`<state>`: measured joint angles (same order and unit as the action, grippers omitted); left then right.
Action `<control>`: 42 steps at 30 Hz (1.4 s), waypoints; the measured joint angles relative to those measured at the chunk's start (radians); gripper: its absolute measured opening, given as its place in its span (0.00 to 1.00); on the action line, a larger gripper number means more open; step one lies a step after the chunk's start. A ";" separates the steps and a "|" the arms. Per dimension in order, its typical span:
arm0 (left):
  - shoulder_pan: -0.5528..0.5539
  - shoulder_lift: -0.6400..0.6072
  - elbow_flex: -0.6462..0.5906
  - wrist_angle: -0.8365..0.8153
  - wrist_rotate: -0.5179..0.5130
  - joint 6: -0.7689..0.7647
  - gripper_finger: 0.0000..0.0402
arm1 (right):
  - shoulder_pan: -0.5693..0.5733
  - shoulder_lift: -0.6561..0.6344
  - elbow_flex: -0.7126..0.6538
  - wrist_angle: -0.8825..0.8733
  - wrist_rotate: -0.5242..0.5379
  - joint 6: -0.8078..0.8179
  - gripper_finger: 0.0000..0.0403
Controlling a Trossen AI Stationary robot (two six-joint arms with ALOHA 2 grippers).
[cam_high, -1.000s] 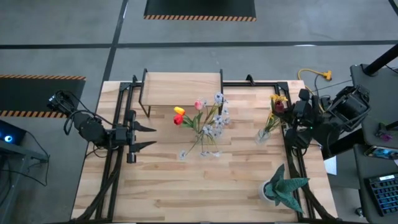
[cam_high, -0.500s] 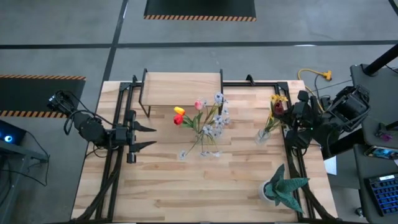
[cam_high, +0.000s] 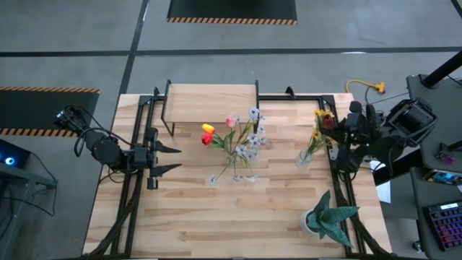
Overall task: Pick and place flowers into a vace then onto a shelf
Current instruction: Put the dark red flower into the right transparent vase
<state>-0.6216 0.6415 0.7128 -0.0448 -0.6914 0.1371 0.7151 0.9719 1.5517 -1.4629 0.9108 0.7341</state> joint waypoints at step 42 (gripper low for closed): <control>0.000 0.000 0.000 -0.019 0.000 -0.001 0.42 | 0.000 0.045 -0.109 -0.041 0.113 0.026 0.02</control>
<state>-0.6214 0.6415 0.7124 -0.0639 -0.6913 0.1362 0.7155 1.0164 1.4429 -1.5035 1.0237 0.7605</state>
